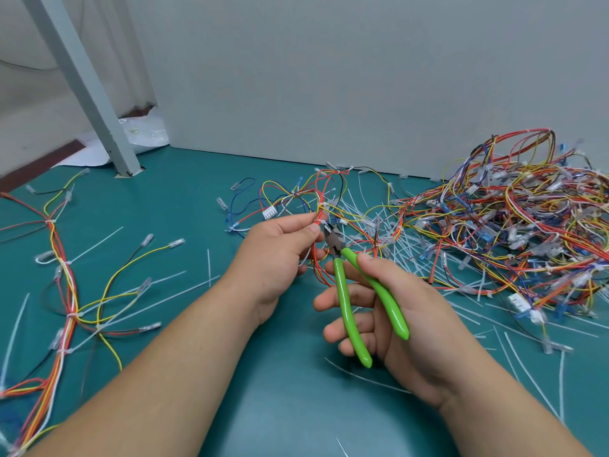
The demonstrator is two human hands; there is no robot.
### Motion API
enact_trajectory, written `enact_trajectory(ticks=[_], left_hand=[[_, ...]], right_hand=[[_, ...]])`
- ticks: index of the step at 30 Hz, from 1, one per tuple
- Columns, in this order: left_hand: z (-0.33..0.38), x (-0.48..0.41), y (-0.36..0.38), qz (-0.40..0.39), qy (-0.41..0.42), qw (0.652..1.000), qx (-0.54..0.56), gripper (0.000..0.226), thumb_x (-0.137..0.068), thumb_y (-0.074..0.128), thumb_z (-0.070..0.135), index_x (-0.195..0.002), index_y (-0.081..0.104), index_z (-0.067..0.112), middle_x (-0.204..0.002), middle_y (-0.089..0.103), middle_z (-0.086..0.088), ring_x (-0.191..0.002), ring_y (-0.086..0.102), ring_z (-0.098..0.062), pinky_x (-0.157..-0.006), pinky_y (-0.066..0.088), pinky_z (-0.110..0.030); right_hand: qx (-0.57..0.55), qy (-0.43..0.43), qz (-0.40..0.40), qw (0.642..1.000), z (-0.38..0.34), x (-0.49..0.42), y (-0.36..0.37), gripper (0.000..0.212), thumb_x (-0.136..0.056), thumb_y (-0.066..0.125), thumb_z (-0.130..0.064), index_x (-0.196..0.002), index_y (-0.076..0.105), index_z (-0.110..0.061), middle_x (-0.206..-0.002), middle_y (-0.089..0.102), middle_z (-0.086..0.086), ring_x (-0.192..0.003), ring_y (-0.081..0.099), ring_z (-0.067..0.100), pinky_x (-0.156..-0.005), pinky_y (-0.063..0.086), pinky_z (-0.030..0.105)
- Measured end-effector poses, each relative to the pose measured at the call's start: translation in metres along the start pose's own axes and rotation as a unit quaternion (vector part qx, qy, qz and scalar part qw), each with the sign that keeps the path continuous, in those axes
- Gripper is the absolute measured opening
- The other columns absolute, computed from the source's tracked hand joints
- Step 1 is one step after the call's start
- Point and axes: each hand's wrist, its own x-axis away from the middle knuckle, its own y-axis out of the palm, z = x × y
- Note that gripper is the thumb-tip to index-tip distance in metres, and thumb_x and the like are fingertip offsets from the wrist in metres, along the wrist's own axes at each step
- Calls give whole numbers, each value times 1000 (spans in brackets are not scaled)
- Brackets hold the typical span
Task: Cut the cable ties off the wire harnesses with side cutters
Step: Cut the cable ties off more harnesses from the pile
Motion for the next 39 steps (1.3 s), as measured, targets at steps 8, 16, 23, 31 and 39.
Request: enact_trajectory(ticks=[8,16,23,31,39], left_hand=[[-2,-1,-1,-4,-2,1000,-2,20,-100,60,19,-112,76,23,-86,71,9,-67,64,-7,-66,41,-30],[-2,-1,-1,-6,-1,1000,-1,21,-100,60,19,-114,75,22,-86,72,9,-68,64,-8,-65,41,-28],[-2,-1,-1,-6,-10,1000,6,21,-100,60,20,-116,75,20,-85,71,9,-68,65,-8,-63,41,-27],[-2,1,1,1,11,1000,-19,18,-98,64,23,-95,80,31,-86,75,8,-72,65,-11,-69,43,-30],[-1,0,2,61,21,998,-9,28,-93,70,36,-70,77,22,-75,69,-11,-69,51,-21,-63,42,-33]], right_hand=[[-6,-2,-8,1000,0,0,1,42,-80,66,-51,-104,77,-18,-95,74,21,-60,70,30,-48,54,29],[-3,-12,-8,1000,-1,1,2,40,-80,67,-50,-103,78,-19,-93,74,21,-59,70,30,-48,54,29],[-3,-15,-2,1000,0,2,2,42,-80,68,-49,-104,77,-16,-90,73,21,-59,69,30,-47,54,30],[64,-47,25,997,3,-1,2,32,-82,65,-45,-91,75,-16,-84,71,17,-57,67,29,-47,51,30],[156,-83,36,984,7,-1,4,24,-84,63,-44,-86,76,-25,-88,70,18,-57,67,26,-48,53,32]])
